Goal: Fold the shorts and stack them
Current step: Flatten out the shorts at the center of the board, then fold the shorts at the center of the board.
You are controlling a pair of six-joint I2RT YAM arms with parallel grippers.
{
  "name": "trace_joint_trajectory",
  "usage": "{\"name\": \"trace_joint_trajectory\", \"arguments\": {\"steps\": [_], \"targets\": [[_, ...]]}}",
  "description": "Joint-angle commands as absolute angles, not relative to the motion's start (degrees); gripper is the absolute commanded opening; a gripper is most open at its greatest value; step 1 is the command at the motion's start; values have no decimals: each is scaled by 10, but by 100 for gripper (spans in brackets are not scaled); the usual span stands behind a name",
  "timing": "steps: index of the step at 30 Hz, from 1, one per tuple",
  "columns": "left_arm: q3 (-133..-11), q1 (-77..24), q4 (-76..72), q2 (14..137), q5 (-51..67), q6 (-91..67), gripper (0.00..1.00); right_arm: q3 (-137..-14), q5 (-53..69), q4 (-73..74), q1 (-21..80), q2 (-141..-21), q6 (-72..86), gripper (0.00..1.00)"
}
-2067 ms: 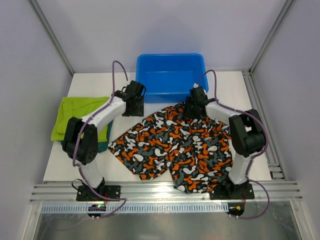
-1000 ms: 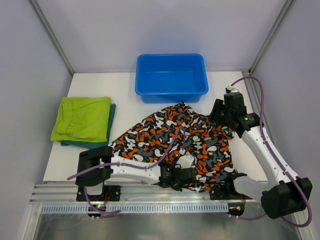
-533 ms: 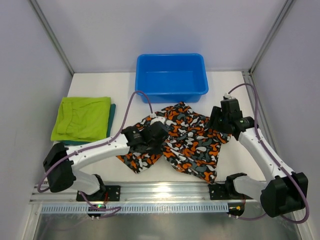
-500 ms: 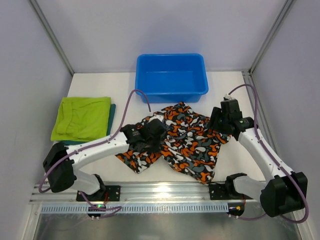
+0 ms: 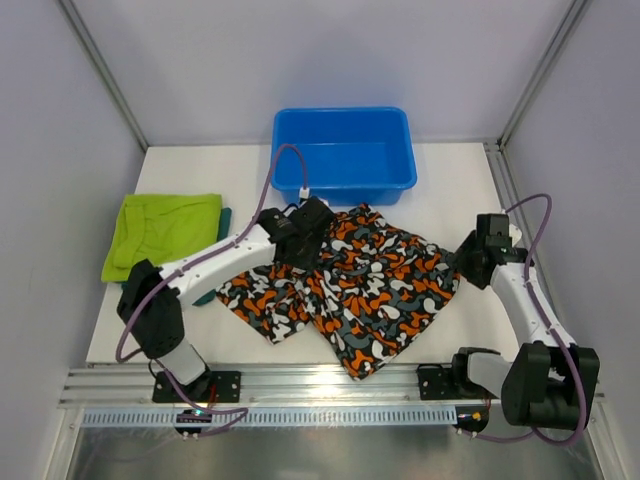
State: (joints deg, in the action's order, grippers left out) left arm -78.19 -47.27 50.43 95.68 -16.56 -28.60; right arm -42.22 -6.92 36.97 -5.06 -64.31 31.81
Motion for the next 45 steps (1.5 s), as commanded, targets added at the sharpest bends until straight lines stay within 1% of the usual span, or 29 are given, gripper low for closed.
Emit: {"name": "trace_joint_trajectory", "arguments": {"steps": [1,3,5,7,8,10,11,13,16,18,21,24,29,35,40,41,45], "targets": [[-805,-508,559,869,-215,-259,50,-399,-78,347,-63,-628,335,57],[-792,-531,559,839,-200,-255,51,-388,-84,326,-90,-644,333,55],[-760,-586,550,796,-176,-250,52,-383,-56,298,-132,-663,323,54],[-731,-627,515,762,-122,-270,53,-389,-39,279,-144,-698,314,51],[-711,-671,492,753,-111,-278,55,-394,-40,267,-145,-710,311,51],[-658,-713,421,744,-99,-297,57,-398,-26,248,-145,-742,309,49],[-647,-750,404,748,-106,-308,58,-398,-22,229,-145,-752,308,48],[-632,-777,379,767,-103,-315,58,-403,-23,215,-145,-774,303,46],[-647,-825,357,830,-126,-313,58,-408,-18,200,-145,-798,294,46],[-656,-852,352,875,-127,-316,57,-401,-10,193,-145,-791,294,46],[-659,-874,329,915,-124,-330,58,-392,-9,176,-145,-777,288,46],[-661,-901,319,937,-140,-351,58,-412,-9,176,-145,-794,269,46],[-679,-932,329,945,-179,-388,60,-419,32,171,-145,-791,254,46],[-708,-943,359,987,-218,-444,60,-426,45,165,-145,-814,257,46],[-708,-947,346,1009,-218,-471,60,-425,43,156,-145,-809,249,47],[-712,-947,352,1016,-221,-476,61,-424,47,150,-145,-807,248,50],[-740,-947,400,1062,-259,-519,61,-428,61,138,-145,-812,248,52]]}}
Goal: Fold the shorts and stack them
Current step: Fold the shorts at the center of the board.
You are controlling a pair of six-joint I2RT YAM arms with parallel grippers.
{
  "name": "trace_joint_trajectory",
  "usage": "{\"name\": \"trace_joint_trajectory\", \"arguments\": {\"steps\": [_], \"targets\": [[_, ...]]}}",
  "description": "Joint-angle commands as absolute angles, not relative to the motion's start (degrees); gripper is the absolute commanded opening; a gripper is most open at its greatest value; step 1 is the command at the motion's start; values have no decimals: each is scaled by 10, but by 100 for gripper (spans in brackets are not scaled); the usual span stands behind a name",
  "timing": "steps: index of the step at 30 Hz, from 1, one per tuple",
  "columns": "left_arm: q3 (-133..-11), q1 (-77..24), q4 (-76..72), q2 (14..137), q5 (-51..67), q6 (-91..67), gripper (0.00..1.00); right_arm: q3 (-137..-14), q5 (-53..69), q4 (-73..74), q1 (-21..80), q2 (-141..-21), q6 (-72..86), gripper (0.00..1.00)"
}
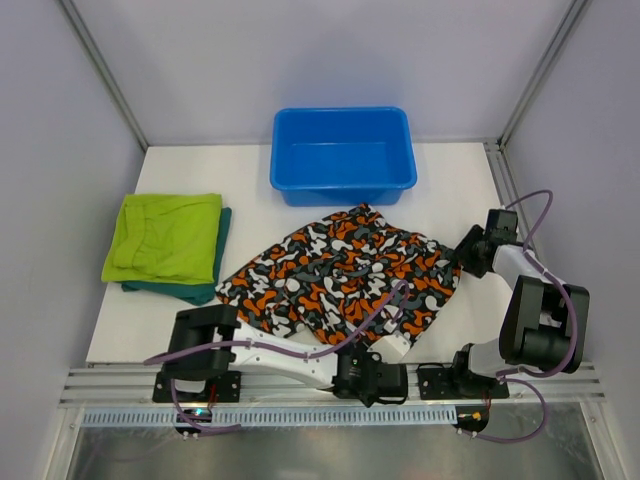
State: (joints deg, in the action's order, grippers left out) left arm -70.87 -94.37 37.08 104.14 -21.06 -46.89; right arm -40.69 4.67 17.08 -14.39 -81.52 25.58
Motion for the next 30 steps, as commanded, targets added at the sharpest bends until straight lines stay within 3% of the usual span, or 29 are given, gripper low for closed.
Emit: {"name": "trace_joint_trajectory", "arguments": {"steps": [1,6,14,17,18,19,21,24,30], "targets": [[-742,-948,402,1067,-260,-524,61,-429,62,136,-145,-815,246,51],[-735,-949,377,1078,-255,-528,61,-421,67,123,-145,-845,243,50],[-753,-949,419,1105,-266,-543,58,-417,44,131,-145,-846,249,32],[-759,-949,423,1109,-275,-549,42,-418,45,134,-145,-845,249,20],[-761,-949,424,1107,-277,-551,27,-420,43,138,-145,-845,249,15],[-765,-949,443,1103,-279,-552,20,-423,40,142,-145,-846,248,6],[-777,-950,474,1086,-287,-560,6,-443,27,176,-145,-846,246,4],[-800,-951,529,1049,-273,-554,0,-483,0,240,-145,-833,264,4],[-831,-957,568,996,-204,-513,0,-556,-93,350,-146,-768,293,4]]}}
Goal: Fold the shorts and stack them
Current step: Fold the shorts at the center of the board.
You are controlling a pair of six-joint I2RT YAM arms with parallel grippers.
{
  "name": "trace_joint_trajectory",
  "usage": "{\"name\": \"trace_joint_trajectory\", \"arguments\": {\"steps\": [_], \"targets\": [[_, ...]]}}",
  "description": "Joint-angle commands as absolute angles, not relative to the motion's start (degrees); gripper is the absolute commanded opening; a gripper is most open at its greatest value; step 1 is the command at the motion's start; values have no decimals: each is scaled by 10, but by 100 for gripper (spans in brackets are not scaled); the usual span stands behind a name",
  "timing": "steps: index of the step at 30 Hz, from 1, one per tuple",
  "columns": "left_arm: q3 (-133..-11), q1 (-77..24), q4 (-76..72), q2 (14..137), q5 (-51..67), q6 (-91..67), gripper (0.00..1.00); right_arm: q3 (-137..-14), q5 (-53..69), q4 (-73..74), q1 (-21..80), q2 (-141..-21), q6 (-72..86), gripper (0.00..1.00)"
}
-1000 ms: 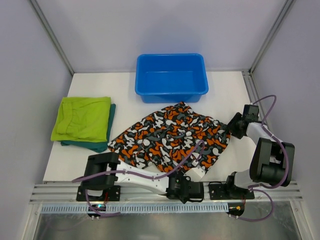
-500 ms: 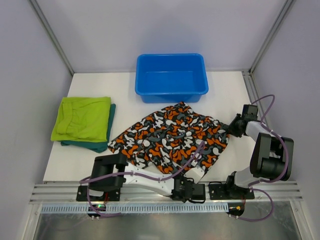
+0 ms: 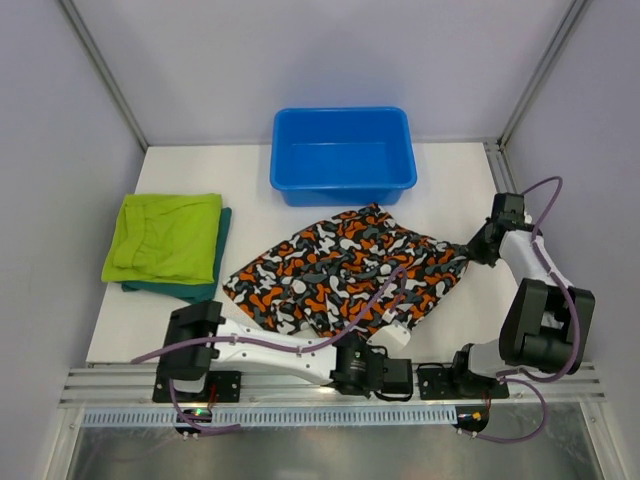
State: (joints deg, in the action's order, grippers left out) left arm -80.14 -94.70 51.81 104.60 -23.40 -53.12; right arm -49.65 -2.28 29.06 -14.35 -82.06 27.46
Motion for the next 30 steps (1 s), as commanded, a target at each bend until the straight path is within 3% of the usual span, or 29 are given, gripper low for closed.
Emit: {"name": "trace_joint_trajectory", "arguments": {"steps": [1,6,15,25,30], "targets": [[-831,-959,568,989,-180,-513,0,-567,-104,364,-146,-766,291,3],[-805,-959,518,927,-123,-496,4,-615,-162,435,-169,-739,277,4],[-829,-959,615,905,-88,-469,3,-671,-257,524,-187,-668,244,4],[-940,-896,847,868,-315,-458,4,-716,-164,538,-187,-630,264,4],[-915,-782,798,851,-330,-351,7,-702,-116,504,-186,-668,276,3]]}}
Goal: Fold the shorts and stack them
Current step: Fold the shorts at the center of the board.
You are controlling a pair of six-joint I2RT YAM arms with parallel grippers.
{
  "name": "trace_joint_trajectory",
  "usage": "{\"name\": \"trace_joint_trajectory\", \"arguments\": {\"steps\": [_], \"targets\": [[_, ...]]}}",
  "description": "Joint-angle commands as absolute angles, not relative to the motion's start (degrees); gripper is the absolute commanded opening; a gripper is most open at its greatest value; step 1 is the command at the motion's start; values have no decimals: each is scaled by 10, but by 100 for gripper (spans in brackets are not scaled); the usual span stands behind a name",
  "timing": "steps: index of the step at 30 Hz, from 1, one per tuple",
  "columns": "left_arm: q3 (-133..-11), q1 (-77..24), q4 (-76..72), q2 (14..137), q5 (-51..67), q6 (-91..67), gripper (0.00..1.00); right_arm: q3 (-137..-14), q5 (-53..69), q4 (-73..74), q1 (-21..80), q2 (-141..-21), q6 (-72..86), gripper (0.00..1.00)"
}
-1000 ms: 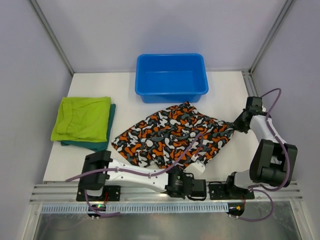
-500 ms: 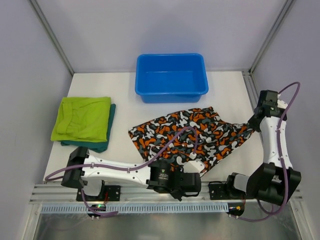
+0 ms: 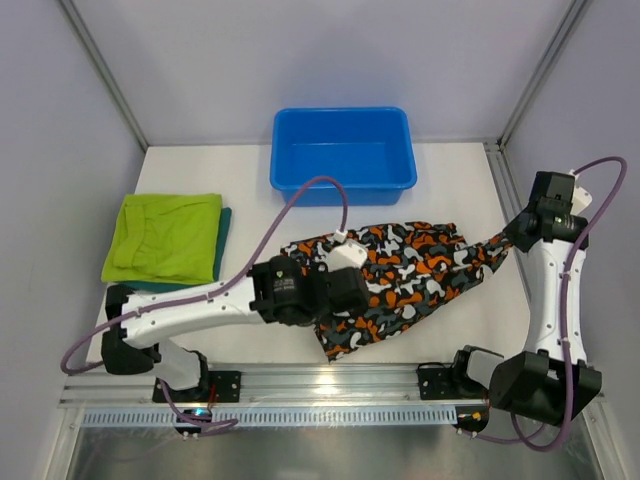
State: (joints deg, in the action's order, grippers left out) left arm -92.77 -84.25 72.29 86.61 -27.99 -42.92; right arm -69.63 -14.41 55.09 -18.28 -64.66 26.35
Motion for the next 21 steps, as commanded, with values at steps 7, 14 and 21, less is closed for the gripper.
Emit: {"name": "trace_joint_trajectory", "arguments": {"steps": [7,14,21], "targets": [[-907,-616,672,896,-326,-199,3,-678,-44,415,-151,-725,294,4],[-945,-488,577,982,-320,-121,7,-736,-50,385,-114,-852,301,4],[-939,-379,536,1076,-273,-116,25,-799,39,344,-96,-996,250,21]]}}
